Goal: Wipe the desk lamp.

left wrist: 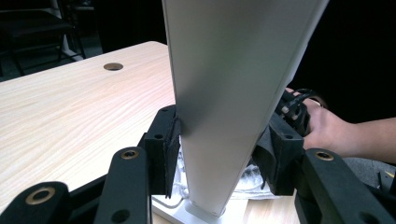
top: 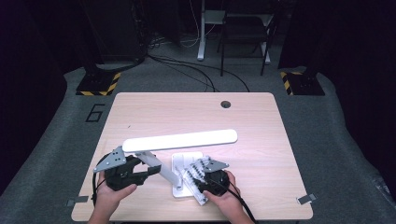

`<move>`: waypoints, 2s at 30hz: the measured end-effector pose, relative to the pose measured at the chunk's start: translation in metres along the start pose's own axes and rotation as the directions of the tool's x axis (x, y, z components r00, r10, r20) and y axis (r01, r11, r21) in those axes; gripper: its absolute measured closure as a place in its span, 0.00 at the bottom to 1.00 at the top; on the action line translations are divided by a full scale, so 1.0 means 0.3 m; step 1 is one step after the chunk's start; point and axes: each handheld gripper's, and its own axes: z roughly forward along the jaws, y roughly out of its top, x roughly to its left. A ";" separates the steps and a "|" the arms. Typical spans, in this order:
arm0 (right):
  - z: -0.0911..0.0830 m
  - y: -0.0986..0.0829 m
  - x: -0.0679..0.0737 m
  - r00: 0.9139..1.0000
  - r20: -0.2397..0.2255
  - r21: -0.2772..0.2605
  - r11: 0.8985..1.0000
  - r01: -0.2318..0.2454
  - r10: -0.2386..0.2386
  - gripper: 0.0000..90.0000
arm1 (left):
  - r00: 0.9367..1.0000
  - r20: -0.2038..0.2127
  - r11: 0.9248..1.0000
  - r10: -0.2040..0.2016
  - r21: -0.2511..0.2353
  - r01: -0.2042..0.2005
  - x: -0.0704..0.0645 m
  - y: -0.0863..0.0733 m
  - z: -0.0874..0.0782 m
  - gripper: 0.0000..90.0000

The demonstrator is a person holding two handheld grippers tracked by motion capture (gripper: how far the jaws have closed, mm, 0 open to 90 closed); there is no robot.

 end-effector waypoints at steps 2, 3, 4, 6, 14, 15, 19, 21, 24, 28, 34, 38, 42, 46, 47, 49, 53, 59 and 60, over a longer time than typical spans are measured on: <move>0.006 -0.002 -0.004 1.000 -0.001 -0.009 1.000 -0.009 0.009 0.50 | 1.000 0.003 1.000 0.001 -0.001 -0.001 0.002 -0.001 0.000 0.60; 0.007 -0.003 -0.001 1.000 -0.001 -0.013 0.999 -0.030 0.030 0.51 | 1.000 0.004 1.000 -0.002 -0.002 0.002 0.002 -0.001 0.000 0.60; 0.007 -0.005 -0.006 1.000 -0.004 -0.019 1.000 -0.015 0.015 0.53 | 1.000 0.006 1.000 -0.001 -0.001 0.001 0.002 -0.001 0.000 0.60; 0.005 -0.010 -0.009 1.000 -0.007 -0.023 1.000 -0.011 0.010 0.57 | 1.000 0.005 1.000 0.002 0.001 -0.002 0.002 0.000 0.000 0.60; -0.005 -0.012 -0.016 1.000 -0.015 -0.025 1.000 -0.011 0.011 0.85 | 1.000 0.009 1.000 0.003 0.002 -0.003 -0.003 -0.002 -0.005 0.60; -0.007 -0.012 -0.019 1.000 -0.020 -0.031 0.999 -0.010 0.010 0.87 | 1.000 0.009 1.000 0.003 0.001 -0.003 -0.003 -0.002 -0.005 0.59; -0.040 0.003 -0.017 0.999 -0.045 -0.066 0.997 -0.033 0.030 0.90 | 1.000 0.005 1.000 0.008 0.000 -0.008 -0.005 -0.003 -0.005 0.59; -0.058 0.015 -0.015 0.998 -0.056 -0.088 0.996 -0.032 0.027 0.90 | 1.000 0.003 1.000 0.005 -0.001 -0.005 -0.006 -0.003 -0.005 0.60; -0.088 0.038 -0.007 0.997 -0.069 -0.119 0.993 -0.027 0.019 0.90 | 1.000 0.002 1.000 0.007 0.000 -0.007 -0.005 -0.002 -0.005 0.60; -0.127 0.062 0.007 0.997 -0.080 -0.163 0.987 -0.008 -0.005 0.90 | 1.000 0.001 1.000 0.005 0.000 -0.005 -0.007 -0.002 -0.005 0.60; -0.196 0.088 0.018 0.995 -0.095 -0.221 0.975 0.002 -0.023 0.90 | 1.000 0.001 1.000 0.007 0.003 -0.007 -0.007 -0.002 -0.005 0.60; -0.223 0.098 0.022 0.991 -0.134 -0.254 0.967 -0.013 -0.021 0.90 | 1.000 -0.001 1.000 0.006 0.003 -0.006 -0.008 -0.001 -0.004 0.60; -0.235 0.111 0.043 0.984 -0.176 -0.275 0.961 -0.030 -0.020 0.89 | 1.000 -0.002 1.000 0.007 0.005 -0.007 -0.008 0.000 -0.004 0.60; -0.234 0.127 0.063 0.976 -0.216 -0.298 0.953 -0.053 -0.013 0.89 | 1.000 -0.006 1.000 0.010 0.009 -0.010 -0.009 0.000 -0.005 0.60; -0.233 0.129 0.067 0.975 -0.221 -0.304 0.951 -0.053 -0.017 0.89 | 1.000 -0.006 1.000 0.010 0.010 -0.010 -0.010 0.001 -0.005 0.60; -0.226 0.137 0.077 0.973 -0.230 -0.319 0.947 -0.048 -0.029 0.89 | 1.000 -0.007 1.000 0.011 0.010 -0.010 -0.010 0.001 -0.005 0.60; -0.191 0.139 0.092 0.971 -0.238 -0.298 0.954 -0.037 -0.036 0.89 | 1.000 -0.006 1.000 0.014 0.011 -0.014 -0.010 0.001 -0.005 0.60; -0.123 0.134 0.114 0.967 -0.253 -0.261 0.965 -0.036 -0.032 0.89 | 1.000 -0.007 1.000 0.016 0.012 -0.016 -0.010 0.002 -0.004 0.60; -0.118 0.136 0.118 0.965 -0.260 -0.261 0.964 -0.041 -0.030 0.89 | 1.000 -0.007 1.000 0.016 0.012 -0.016 -0.011 0.002 -0.004 0.60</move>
